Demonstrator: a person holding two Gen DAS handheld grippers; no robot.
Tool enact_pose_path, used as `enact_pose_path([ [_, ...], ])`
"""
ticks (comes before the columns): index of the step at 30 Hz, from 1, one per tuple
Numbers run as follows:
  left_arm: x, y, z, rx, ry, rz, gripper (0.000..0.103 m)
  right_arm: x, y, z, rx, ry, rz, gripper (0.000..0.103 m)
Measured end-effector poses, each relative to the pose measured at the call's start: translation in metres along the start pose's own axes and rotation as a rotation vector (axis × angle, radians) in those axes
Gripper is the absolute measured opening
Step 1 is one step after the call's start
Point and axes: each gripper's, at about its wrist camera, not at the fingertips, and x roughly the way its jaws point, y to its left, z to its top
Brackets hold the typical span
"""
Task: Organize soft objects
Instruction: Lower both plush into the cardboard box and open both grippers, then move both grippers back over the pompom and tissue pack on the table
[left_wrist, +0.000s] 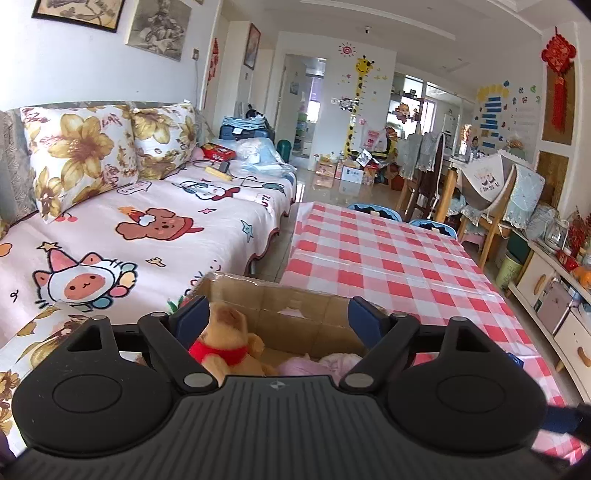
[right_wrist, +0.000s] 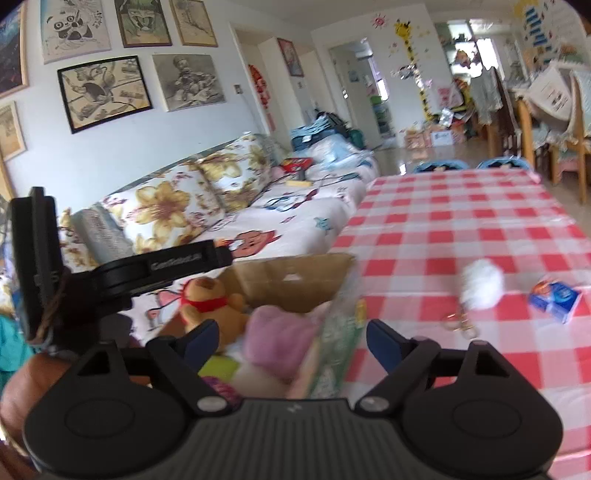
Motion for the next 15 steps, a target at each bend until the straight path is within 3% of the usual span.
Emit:
enact_pose_path([
  [10,0.000,-0.009,-0.004,0.053,0.011,-0.034,0.103,-0.008,-0.033,0.001,0.022,-0.024,-0.102,0.100],
  [15,0.002,-0.015,-0.007,0.078,0.021,-0.053,0.103,-0.012,-0.047,-0.001,0.040,-0.018,-0.136,0.100],
])
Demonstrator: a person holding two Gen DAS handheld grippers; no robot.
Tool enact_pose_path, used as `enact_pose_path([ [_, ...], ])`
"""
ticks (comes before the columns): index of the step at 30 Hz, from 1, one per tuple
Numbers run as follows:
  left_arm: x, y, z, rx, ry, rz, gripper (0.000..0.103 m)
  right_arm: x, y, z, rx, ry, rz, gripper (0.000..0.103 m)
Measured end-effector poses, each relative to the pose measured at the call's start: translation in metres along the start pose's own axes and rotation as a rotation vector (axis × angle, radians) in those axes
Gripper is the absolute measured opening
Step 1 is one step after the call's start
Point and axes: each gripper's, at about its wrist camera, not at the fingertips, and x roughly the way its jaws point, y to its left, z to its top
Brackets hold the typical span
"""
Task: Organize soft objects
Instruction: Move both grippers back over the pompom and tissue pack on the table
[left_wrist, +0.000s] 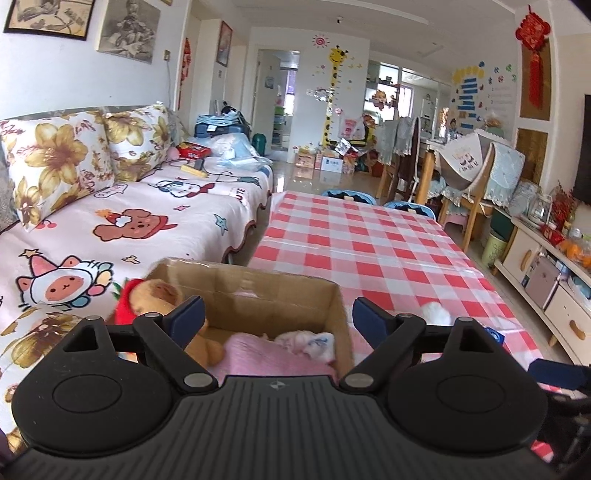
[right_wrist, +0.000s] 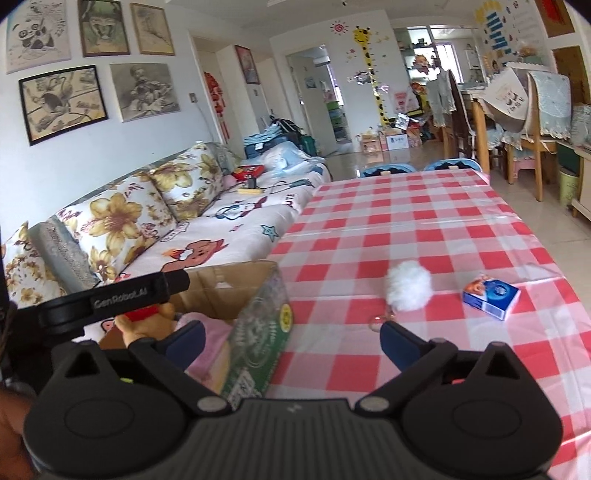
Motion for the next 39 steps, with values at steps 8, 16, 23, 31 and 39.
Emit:
enact_pose_path([
  [8,0.002,-0.017,-0.007,0.079,0.025,-0.019,0.103,-0.007,-0.020,0.000,-0.006,-0.007,-0.047,0.100],
  [16,0.003,-0.024,-0.011,0.130,0.026,-0.046,0.103,-0.016,-0.045,0.002,0.032,-0.025,-0.095,0.101],
  [23,0.007,-0.023,-0.012,0.172,0.024,-0.058,0.103,-0.026,-0.071,0.004,0.071,-0.045,-0.148,0.101],
  [31,0.012,-0.024,-0.015,0.205,0.031,-0.076,0.103,-0.033,-0.098,0.005,0.089,-0.075,-0.211,0.102],
  [39,0.020,-0.021,-0.015,0.234,0.037,-0.086,0.103,-0.031,-0.126,0.003,0.121,-0.077,-0.259,0.102],
])
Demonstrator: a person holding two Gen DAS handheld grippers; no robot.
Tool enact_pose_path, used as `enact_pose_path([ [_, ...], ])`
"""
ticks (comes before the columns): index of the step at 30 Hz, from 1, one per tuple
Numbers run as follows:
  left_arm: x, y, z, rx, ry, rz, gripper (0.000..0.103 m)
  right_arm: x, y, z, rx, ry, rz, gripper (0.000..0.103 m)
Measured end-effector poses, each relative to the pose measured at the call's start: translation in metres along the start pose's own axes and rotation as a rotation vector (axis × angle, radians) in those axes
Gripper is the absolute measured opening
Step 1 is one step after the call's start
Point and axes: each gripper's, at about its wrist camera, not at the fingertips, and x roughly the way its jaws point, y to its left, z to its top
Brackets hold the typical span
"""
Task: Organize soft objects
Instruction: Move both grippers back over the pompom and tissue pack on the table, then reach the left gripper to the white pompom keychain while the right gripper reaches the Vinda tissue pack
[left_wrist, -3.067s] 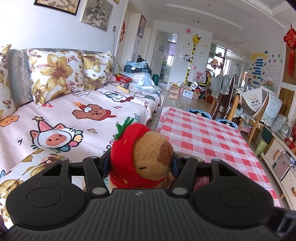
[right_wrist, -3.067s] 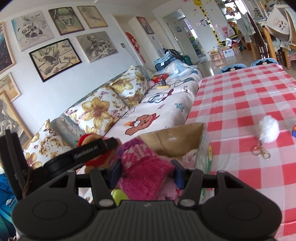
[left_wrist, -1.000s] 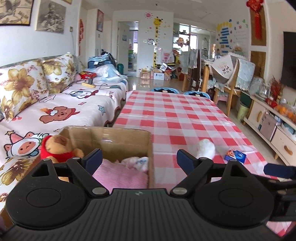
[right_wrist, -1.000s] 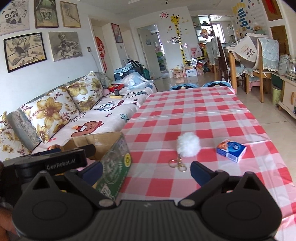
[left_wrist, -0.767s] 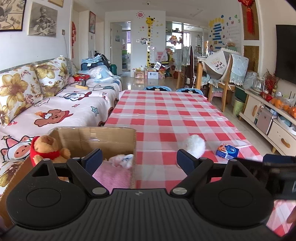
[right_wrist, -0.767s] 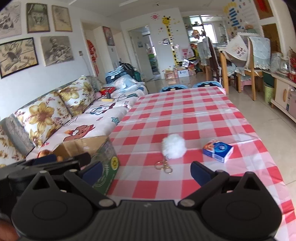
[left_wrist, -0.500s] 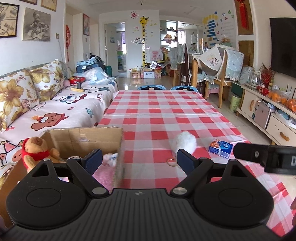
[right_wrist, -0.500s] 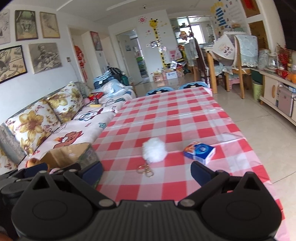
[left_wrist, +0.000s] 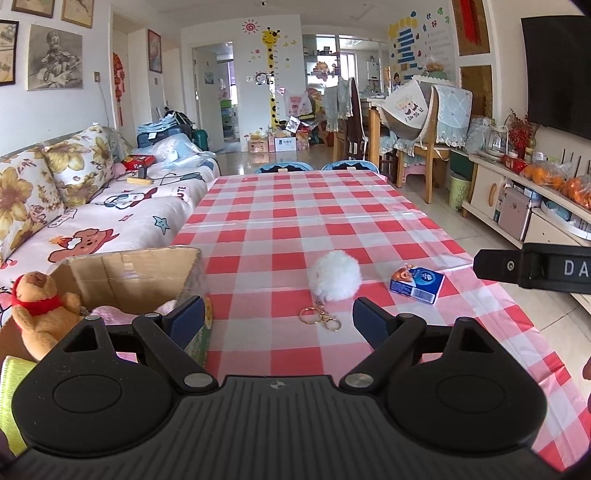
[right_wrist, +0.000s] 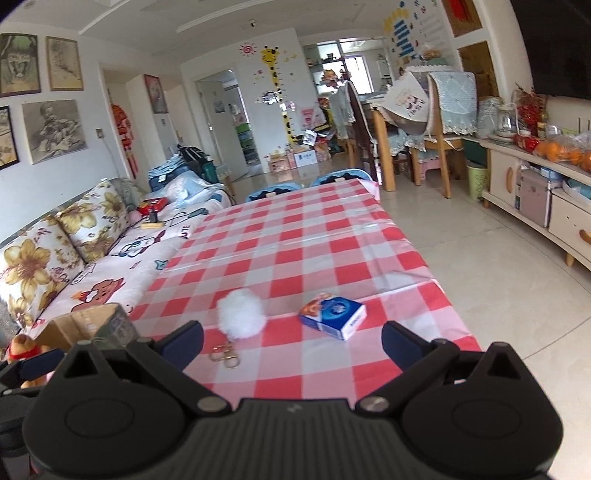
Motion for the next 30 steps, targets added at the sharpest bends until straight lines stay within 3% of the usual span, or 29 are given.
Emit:
enact_pose_path([
  [16,0.018,-0.014,-0.012,0.046,0.011,-0.017,0.103,0.042,-0.034,-0.010,-0.060,0.061,-0.076,0.102],
  [30,0.052,-0.032,-0.009,-0.006,0.030,-0.039,0.103,0.103,-0.070,-0.009,-0.120,0.112,-0.094,0.102],
])
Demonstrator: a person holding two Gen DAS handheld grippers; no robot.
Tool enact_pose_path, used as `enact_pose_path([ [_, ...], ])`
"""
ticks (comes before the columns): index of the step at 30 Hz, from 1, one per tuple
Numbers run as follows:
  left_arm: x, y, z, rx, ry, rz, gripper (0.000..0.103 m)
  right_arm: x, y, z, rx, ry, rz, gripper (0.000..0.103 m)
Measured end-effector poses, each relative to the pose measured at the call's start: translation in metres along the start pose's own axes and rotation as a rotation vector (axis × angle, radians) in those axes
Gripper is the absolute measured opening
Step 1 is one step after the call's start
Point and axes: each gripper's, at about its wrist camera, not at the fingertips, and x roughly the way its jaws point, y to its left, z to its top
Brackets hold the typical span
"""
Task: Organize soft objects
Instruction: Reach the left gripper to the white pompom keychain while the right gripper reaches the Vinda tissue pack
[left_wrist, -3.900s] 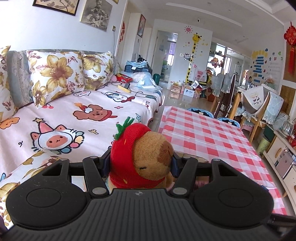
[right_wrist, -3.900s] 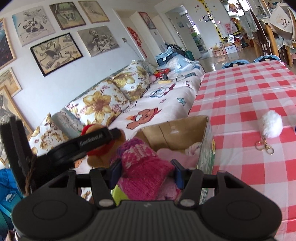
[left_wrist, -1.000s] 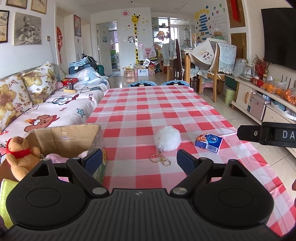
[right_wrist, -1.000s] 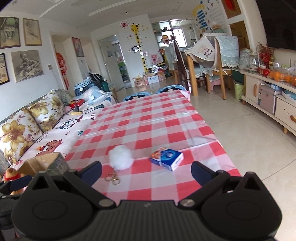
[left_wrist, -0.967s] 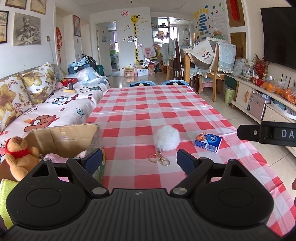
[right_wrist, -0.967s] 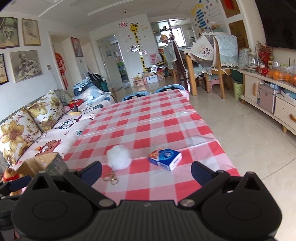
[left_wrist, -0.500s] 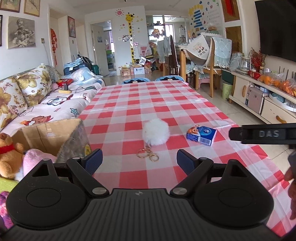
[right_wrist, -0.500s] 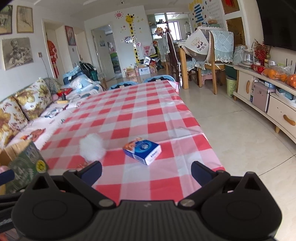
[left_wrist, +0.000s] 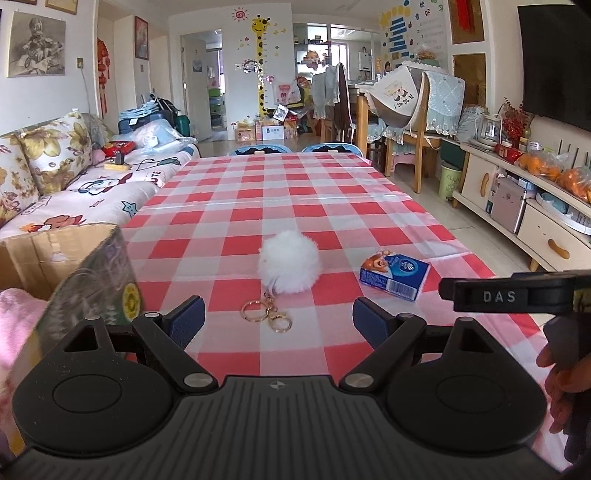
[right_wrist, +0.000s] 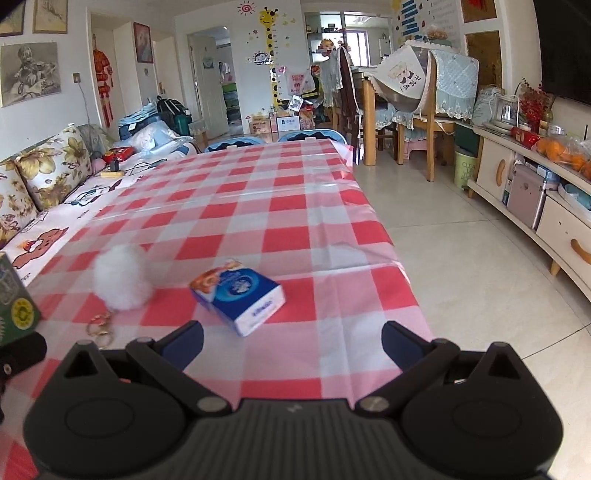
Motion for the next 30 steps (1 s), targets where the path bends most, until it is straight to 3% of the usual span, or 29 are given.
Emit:
enact_pose_path([
  [12,0.052,-0.011,0.015,-0.026,-0.007,-0.009,0.103,0.042,0.004,0.004,-0.090,0.001,0.089,0.102],
  [24,0.095,-0.015,0.020,-0.071,0.035,-0.002,0.103,0.067,0.016,0.014,-0.176,0.006,0.091,0.102],
  [30,0.110,-0.012,0.019,-0.085,0.072,0.008,0.103,0.080,0.023,0.017,-0.221,0.055,0.095,0.099],
])
